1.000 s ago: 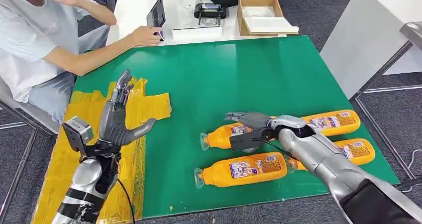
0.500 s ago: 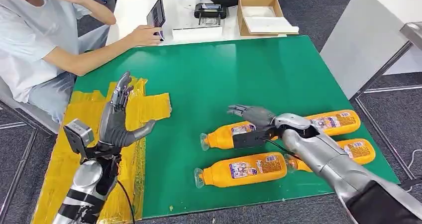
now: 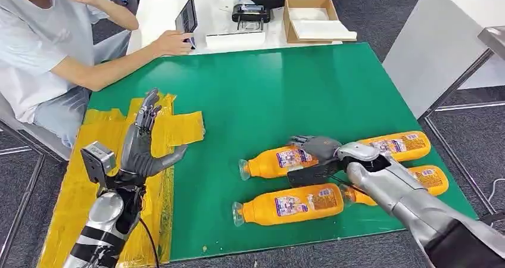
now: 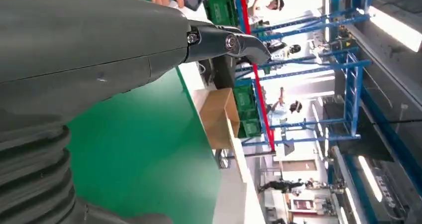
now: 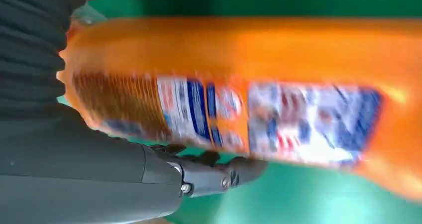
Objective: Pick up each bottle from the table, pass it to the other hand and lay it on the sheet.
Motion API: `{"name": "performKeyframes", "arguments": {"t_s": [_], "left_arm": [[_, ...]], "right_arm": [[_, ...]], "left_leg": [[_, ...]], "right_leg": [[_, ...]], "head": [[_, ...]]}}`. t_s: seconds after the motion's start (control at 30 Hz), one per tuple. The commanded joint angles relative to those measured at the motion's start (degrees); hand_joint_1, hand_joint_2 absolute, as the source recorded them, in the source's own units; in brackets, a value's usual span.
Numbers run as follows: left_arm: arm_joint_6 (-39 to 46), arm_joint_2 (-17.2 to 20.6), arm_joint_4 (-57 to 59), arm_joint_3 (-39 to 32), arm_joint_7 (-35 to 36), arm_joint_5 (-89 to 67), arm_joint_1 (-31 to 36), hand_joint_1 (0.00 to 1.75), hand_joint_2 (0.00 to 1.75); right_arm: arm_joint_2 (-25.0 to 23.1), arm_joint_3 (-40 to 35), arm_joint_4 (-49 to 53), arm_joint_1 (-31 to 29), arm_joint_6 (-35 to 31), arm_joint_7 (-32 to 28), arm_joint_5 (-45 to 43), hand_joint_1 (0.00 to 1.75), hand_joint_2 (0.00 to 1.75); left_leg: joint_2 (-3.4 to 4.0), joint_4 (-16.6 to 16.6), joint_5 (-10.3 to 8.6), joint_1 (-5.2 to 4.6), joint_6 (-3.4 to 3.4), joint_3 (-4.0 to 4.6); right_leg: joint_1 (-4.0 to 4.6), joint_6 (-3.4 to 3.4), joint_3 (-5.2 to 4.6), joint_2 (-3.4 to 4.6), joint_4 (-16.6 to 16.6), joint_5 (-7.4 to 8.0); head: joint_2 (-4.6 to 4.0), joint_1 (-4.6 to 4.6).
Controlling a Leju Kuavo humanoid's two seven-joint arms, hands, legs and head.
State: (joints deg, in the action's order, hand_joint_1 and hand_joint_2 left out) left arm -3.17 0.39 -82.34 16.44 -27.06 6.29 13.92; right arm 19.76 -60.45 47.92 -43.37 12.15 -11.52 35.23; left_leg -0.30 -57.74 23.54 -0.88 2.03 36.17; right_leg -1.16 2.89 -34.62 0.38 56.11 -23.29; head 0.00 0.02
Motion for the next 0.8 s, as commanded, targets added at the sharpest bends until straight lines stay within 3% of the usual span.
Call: {"name": "performKeyframes", "arguments": {"t_s": [0.03, 0.37, 0.53, 0.6, 0.63, 0.67, 0.8], "left_arm": [[0.3, 0.6, 3.5, 0.7, 0.1, 0.2, 2.5, 0.00, 1.75], [-0.2, 0.9, 4.6, 1.5, 0.7, 0.8, 2.8, 0.00, 1.75], [0.3, 0.8, 4.1, 1.6, 0.7, 0.9, 2.7, 0.00, 1.75], [0.3, 0.8, 3.6, 1.4, 0.7, 0.9, 2.5, 0.00, 1.75], [0.3, 1.0, 3.6, 1.2, 0.7, 1.0, 1.7, 0.00, 1.75], [0.3, 0.9, 3.4, 1.0, 0.4, 1.0, 1.7, 0.00, 1.75], [0.4, 0.7, 0.0, 0.5, 1.9, 0.3, -0.6, 0.00, 1.75]], "right_arm": [[-2.3, -5.4, -7.8, -3.6, -0.5, 1.8, 1.0, 0.00, 1.75], [-3.4, -5.2, -11.3, -3.2, 1.1, 1.3, 0.3, 0.00, 1.75], [-5.4, -4.8, -13.5, -2.6, -2.4, 2.4, 1.2, 0.03, 1.75], [-6.3, -4.3, -13.6, -1.8, -5.0, 3.3, 2.1, 1.19, 1.75], [-6.1, -3.9, -13.7, -1.3, -6.2, 4.2, 2.5, 1.40, 1.75], [-6.4, -3.6, -13.4, -0.8, -7.9, 4.4, 3.4, 1.75, 1.75], [-6.4, -1.0, -9.1, 3.2, -12.6, 8.9, 6.5, 1.75, 1.75]], "left_leg": [[-0.01, 0.0, 0.07, 0.07, -0.15, -0.16], [-0.04, 0.0, 0.08, 0.13, -0.21, -0.22], [-0.06, 0.0, 0.02, 0.07, -0.12, -0.11], [-0.03, 0.0, 0.04, 0.08, -0.13, -0.17], [0.00, 0.0, 0.06, 0.12, -0.17, -0.23], [0.01, 0.0, 0.03, 0.07, -0.11, -0.15], [0.11, 0.0, 0.10, 0.17, -0.23, -0.36]], "right_leg": [[0.08, -0.12, 0.18, -0.04, 0.0, -0.05], [0.14, -0.17, 0.27, -0.06, 0.0, -0.04], [0.07, -0.09, 0.14, -0.06, -0.1, -0.01], [0.08, -0.11, 0.20, -0.03, -0.1, -0.02], [0.13, -0.14, 0.27, -0.02, -0.1, -0.02], [0.07, -0.09, 0.17, -0.01, -0.1, -0.01], [0.18, -0.19, 0.37, 0.05, -0.1, -0.03]], "head": [[0.00, 0.00], [0.00, 0.00], [0.00, 0.00], [0.00, 0.00], [0.00, 0.00], [0.00, 0.00], [0.00, -0.02]]}}
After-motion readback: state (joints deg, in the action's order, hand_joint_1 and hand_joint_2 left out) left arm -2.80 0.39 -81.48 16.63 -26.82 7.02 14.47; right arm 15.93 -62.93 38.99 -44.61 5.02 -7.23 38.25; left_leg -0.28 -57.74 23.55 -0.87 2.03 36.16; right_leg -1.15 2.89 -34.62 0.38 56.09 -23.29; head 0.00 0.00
